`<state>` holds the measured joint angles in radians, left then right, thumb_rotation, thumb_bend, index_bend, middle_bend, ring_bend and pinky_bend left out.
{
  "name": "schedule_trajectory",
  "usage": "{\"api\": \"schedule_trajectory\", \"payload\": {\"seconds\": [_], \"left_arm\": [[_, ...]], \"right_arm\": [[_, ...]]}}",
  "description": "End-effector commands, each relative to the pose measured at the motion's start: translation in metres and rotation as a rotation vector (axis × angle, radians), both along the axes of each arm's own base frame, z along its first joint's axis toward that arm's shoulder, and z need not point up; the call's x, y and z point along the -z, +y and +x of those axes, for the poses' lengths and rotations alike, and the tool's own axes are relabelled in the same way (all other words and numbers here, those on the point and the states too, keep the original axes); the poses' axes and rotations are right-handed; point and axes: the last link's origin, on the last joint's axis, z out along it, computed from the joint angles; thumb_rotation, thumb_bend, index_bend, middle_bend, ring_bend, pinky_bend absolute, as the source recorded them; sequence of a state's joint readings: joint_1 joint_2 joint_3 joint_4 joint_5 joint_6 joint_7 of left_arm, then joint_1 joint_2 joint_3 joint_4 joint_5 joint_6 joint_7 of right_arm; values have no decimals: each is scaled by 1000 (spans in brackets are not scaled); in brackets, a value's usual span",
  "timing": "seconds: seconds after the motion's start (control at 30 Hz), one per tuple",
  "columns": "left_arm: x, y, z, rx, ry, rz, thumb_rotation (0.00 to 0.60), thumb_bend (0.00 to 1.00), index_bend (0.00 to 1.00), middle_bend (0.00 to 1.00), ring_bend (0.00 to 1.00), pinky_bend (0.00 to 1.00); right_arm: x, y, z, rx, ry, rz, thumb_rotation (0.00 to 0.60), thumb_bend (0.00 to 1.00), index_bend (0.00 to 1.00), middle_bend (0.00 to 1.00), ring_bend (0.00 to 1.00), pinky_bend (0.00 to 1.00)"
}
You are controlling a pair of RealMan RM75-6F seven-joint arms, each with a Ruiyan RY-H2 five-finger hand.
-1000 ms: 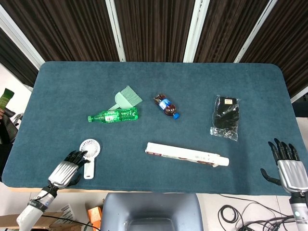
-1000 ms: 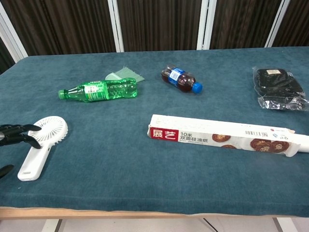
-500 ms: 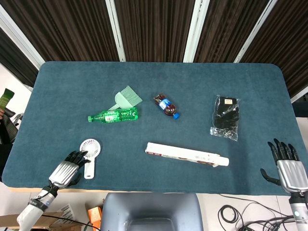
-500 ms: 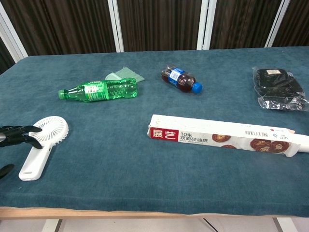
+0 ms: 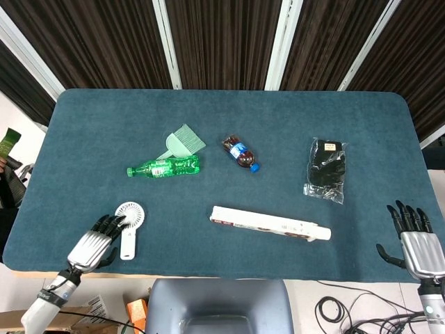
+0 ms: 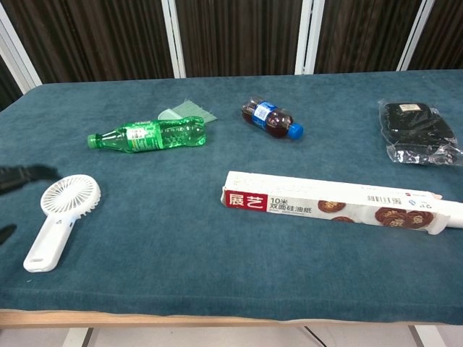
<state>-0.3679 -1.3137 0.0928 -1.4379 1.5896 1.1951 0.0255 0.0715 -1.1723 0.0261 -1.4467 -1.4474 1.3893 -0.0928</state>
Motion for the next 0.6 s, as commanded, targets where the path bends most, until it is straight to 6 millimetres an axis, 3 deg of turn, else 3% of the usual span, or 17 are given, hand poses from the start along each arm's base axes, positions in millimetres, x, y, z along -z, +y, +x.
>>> {"api": "schedule_trajectory", "payload": {"seconds": [0.03,0.27,0.6], "left_arm": [[-24,-11,5,91,-99,121,600,559,0,0,0,70],[-43,-35,4,99,-88,203,600,534,0,0,0,71],[-42,-30,3,38,-43,188,600,508,0,0,0,70]], "right_arm": [[0,0,0,-1,0,0,478,265,0,0,0,0],[1,0,0,0,3,2,478,264,0,0,0,0],[0,2,1,-5,0,-1,478,265,0,0,0,0]]}}
